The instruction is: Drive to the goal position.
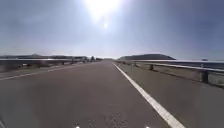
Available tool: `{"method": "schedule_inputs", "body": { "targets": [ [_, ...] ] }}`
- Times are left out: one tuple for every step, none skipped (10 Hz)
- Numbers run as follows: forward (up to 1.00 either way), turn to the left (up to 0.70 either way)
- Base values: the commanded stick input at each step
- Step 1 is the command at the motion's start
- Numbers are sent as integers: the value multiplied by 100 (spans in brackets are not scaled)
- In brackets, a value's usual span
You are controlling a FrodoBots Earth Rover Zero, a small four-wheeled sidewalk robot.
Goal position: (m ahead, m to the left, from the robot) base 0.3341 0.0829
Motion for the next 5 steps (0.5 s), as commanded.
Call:
{"method": "schedule_inputs", "body": {
  "targets": [
    [70,0],
    [70,0],
    [70,0],
    [70,0],
    [70,0]
  ]
}}
